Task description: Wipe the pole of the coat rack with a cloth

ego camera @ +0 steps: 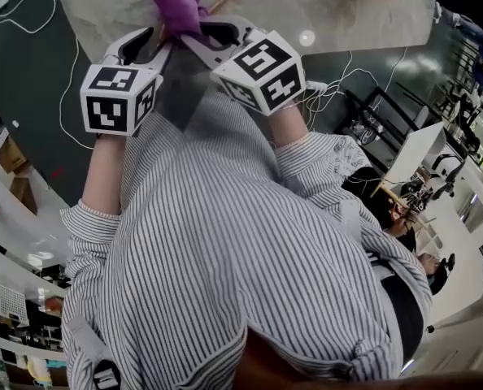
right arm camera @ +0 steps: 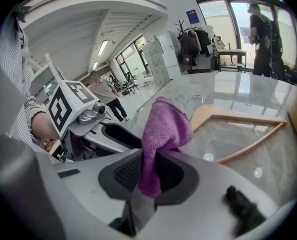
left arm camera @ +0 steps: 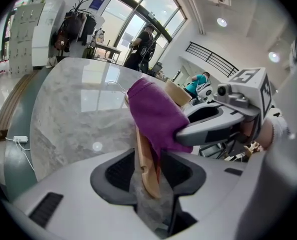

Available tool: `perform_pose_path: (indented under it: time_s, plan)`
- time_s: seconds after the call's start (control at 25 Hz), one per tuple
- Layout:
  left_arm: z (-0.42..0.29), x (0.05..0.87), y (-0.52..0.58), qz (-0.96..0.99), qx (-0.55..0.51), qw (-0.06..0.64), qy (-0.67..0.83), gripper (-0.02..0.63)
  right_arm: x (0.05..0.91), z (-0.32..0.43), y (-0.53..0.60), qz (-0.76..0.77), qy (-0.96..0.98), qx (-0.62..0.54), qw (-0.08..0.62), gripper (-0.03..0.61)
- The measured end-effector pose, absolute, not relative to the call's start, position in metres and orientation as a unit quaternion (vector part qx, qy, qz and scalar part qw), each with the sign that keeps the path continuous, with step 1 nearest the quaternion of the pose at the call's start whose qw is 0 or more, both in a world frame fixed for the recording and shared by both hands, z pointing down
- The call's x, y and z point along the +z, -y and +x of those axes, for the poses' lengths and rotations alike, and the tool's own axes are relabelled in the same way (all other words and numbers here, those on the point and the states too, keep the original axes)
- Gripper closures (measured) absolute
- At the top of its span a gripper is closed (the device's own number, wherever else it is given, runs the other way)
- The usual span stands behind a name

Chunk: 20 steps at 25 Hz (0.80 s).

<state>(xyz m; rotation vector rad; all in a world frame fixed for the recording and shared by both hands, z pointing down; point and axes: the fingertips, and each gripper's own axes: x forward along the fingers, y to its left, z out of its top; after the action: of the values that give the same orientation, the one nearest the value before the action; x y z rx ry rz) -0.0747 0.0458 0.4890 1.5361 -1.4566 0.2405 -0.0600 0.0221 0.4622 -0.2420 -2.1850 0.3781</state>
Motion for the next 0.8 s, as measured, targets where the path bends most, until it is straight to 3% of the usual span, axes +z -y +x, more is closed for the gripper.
perform_pose_path:
  time_s: [0.52,0.8]
  plan:
    - [-0.064,0.500,-0.022,0.643,0.160,0.473,0.580,0.462,0.480,-0.044,0.004,-0.080,0.869,0.195,0.447,0.511]
    - [-0.065,0.505,-0.022,0.630,0.213,0.461,0.588,0.497,0.480,-0.042,0.016,-0.077,0.872,0.195,0.443,0.511]
